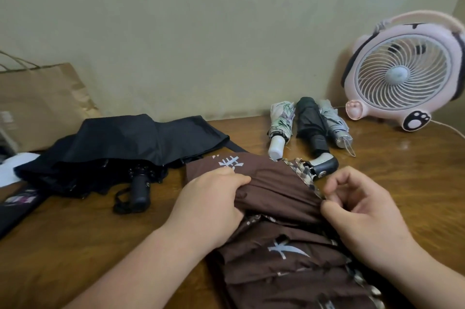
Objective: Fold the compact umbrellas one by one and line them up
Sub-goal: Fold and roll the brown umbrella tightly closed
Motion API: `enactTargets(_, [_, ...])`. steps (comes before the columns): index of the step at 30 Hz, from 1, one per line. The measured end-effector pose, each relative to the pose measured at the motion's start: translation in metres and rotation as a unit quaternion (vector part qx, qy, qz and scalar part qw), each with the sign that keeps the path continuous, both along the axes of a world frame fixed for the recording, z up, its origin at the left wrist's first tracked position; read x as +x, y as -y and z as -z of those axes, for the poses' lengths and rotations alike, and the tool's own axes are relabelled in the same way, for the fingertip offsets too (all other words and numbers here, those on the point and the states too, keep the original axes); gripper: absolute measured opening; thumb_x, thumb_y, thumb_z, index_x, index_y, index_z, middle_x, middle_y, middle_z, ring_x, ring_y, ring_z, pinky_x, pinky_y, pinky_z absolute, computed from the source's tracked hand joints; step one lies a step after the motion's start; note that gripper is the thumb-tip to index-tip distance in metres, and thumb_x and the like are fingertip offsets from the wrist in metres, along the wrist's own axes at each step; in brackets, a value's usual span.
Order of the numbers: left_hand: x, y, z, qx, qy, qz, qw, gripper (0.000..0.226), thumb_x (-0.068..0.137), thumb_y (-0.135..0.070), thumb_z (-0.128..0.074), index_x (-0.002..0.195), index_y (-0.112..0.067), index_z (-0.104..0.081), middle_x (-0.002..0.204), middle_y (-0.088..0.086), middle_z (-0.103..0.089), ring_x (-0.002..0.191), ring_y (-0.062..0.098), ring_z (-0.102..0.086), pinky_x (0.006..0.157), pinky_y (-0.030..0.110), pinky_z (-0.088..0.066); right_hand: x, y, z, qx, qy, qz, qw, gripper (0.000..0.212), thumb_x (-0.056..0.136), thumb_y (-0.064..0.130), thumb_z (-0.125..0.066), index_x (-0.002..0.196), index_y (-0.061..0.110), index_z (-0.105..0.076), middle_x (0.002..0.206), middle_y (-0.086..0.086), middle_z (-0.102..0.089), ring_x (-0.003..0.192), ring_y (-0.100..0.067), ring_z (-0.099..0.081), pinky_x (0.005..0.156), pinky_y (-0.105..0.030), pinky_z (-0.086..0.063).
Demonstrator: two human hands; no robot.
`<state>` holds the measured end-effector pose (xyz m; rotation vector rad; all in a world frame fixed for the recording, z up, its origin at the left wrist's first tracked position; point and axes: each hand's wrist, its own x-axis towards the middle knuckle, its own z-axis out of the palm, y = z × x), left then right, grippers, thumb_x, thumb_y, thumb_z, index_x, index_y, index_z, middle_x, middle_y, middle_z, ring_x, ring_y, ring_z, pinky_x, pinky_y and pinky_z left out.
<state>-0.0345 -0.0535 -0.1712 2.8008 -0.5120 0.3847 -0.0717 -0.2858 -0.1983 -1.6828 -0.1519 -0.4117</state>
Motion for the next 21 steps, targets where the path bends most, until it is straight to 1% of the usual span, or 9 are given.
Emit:
enactTargets(2, [-0.001,-0.003,0.000,-0.014,0.011,-0.002,1.000,0.059,0.090,-0.025,-0.060,0.146,-0.041,-0.053,0.137,-0.022,-0.054,0.129,0.006,-0.048,0.108,0.026,-0.042,0.000,0.001,0.000,-0.026,-0.025,-0.026,0.999,0.033,0.079,-0.028,-0.055,0.080,0.005,-0.055,0.052,0.001,-0.043,0.045,-0.007,-0.033,0.043,-0.016,-0.029])
enactTargets(5, [-0.002,-0.018,0.001,-0.028,0.005,0.037,0.999,0.055,0.091,-0.030,-0.064,0.144,-0.043,-0.055,0.146,-0.023,-0.050,0.136,0.005,-0.041,0.117,0.032,-0.034,0.002,0.004,0.002,-0.092,-0.057,-0.057,0.993,0.043,0.081,-0.024,-0.056,0.080,0.019,-0.060,0.053,0.000,-0.043,0.049,-0.010,-0.034,0.046,-0.020,-0.030])
enactTargets(6, [-0.002,-0.027,0.000,-0.025,0.000,0.062,0.998,0.054,0.091,-0.028,-0.066,0.141,-0.045,-0.056,0.148,-0.023,-0.048,0.138,0.004,-0.038,0.118,0.030,-0.030,0.002,0.005,0.003,-0.117,-0.060,-0.060,0.990,0.045,0.081,-0.022,-0.057,0.081,0.023,-0.061,0.054,0.000,-0.043,0.050,-0.011,-0.035,0.048,-0.022,-0.031])
enactTargets(9, [0.000,-0.051,-0.002,-0.050,0.005,0.114,0.992,0.053,0.084,-0.007,-0.067,0.121,-0.046,-0.072,0.146,-0.026,-0.051,0.137,-0.002,-0.036,0.114,0.018,-0.022,0.000,0.005,0.003,-0.192,-0.048,-0.054,0.979,0.043,0.082,-0.015,-0.061,0.086,0.028,-0.064,0.053,-0.001,-0.042,0.051,-0.011,-0.037,0.051,-0.025,-0.033])
enactTargets(11, [0.001,-0.059,-0.004,-0.086,0.025,0.127,0.988,0.049,0.076,-0.006,-0.061,0.104,-0.041,-0.079,0.137,-0.028,-0.059,0.131,-0.005,-0.044,0.111,0.018,-0.028,-0.001,0.003,0.002,-0.217,-0.043,-0.049,0.974,0.042,0.082,-0.010,-0.064,0.088,0.031,-0.066,0.054,-0.005,-0.046,0.052,-0.010,-0.040,0.052,-0.025,-0.035])
enactTargets(13, [0.002,-0.060,-0.006,-0.112,0.011,0.131,0.985,0.046,0.073,-0.004,-0.059,0.097,-0.038,-0.080,0.130,-0.033,-0.060,0.130,-0.010,-0.045,0.111,0.014,-0.030,-0.001,0.002,0.001,-0.200,-0.056,-0.053,0.977,0.045,0.083,-0.011,-0.064,0.088,0.033,-0.068,0.054,-0.006,-0.048,0.051,-0.011,-0.041,0.051,-0.024,-0.036])
enactTargets(16, [0.003,-0.060,-0.006,-0.127,-0.016,0.122,0.984,0.047,0.073,0.007,-0.064,0.085,-0.038,-0.073,0.124,-0.040,-0.056,0.129,-0.014,-0.043,0.109,0.006,-0.028,-0.002,0.003,-0.002,-0.134,-0.086,-0.056,0.986,0.045,0.087,-0.012,-0.065,0.090,0.033,-0.069,0.052,-0.005,-0.049,0.046,-0.015,-0.038,0.044,-0.020,-0.034])
enactTargets(19, [0.006,-0.062,-0.005,-0.113,-0.047,0.112,0.986,0.045,0.073,0.007,-0.063,0.074,-0.038,-0.066,0.127,-0.041,-0.053,0.131,-0.014,-0.041,0.109,0.008,-0.029,-0.005,0.002,-0.006,-0.095,-0.107,-0.070,0.987,0.037,0.087,0.000,-0.073,0.104,0.031,-0.067,0.052,-0.010,-0.052,0.042,-0.015,-0.039,0.040,-0.019,-0.032])
enactTargets(21, [0.006,-0.062,-0.005,-0.100,-0.067,0.111,0.987,0.046,0.074,0.004,-0.063,0.070,-0.041,-0.065,0.134,-0.040,-0.050,0.133,-0.014,-0.038,0.113,0.011,-0.028,-0.009,-0.004,-0.010,-0.074,-0.110,-0.072,0.989,0.039,0.083,0.007,-0.076,0.113,0.029,-0.066,0.051,-0.012,-0.054,0.040,-0.012,-0.040,0.039,-0.017,-0.032])
